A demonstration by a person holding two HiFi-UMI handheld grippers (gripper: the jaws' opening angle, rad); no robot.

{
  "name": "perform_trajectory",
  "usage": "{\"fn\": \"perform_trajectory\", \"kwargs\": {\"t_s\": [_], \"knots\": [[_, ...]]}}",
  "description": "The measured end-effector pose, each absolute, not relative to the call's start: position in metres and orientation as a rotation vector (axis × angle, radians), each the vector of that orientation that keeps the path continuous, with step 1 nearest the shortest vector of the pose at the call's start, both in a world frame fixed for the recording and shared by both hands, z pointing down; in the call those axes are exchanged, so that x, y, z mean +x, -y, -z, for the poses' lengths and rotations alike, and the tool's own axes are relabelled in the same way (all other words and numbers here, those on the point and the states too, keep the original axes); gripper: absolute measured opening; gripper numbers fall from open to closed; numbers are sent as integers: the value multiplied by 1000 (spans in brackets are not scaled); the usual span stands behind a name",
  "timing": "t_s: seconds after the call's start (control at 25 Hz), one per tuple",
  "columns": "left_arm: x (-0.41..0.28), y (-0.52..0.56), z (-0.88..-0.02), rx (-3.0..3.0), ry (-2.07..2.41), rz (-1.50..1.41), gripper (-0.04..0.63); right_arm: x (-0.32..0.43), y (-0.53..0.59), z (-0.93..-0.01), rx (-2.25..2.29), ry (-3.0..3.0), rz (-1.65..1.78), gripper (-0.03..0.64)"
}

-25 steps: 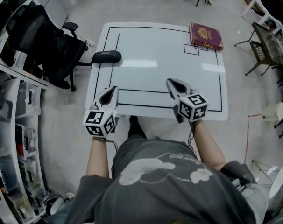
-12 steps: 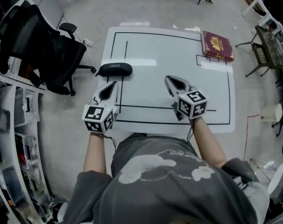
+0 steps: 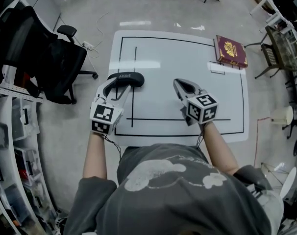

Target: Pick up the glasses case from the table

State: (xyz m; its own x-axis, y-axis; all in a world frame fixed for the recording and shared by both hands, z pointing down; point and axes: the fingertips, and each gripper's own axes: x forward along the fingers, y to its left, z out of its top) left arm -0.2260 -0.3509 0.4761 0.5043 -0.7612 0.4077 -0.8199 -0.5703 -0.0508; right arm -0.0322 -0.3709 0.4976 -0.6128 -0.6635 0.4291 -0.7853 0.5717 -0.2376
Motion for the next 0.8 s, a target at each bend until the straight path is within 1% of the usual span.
{"fn": "perform_trajectory", "kwargs": {"t_s": [0.12,0.16,0.28,0.44,0.6,0.8], "knots": [[-225,360,-489,2641,1306,-699,258,-39,379,-502,1201,2502,-604,-2],[-226,363,-494,2655,1283,-750,298,-41,381,-503,1204,2497,-608,-2],[-226,369,-513,2704,1178,-929,363,-44,387,-508,1208,2482,-618,-2],[-228,374,-531,2741,1012,-1112,392,-46,394,-515,1224,2461,-634,-2],[-232,379,-548,2739,864,-1270,394,-47,397,-522,1237,2435,-657,-2],[-233,383,-568,2702,708,-1365,394,-46,398,-531,1243,2405,-674,-2]]}}
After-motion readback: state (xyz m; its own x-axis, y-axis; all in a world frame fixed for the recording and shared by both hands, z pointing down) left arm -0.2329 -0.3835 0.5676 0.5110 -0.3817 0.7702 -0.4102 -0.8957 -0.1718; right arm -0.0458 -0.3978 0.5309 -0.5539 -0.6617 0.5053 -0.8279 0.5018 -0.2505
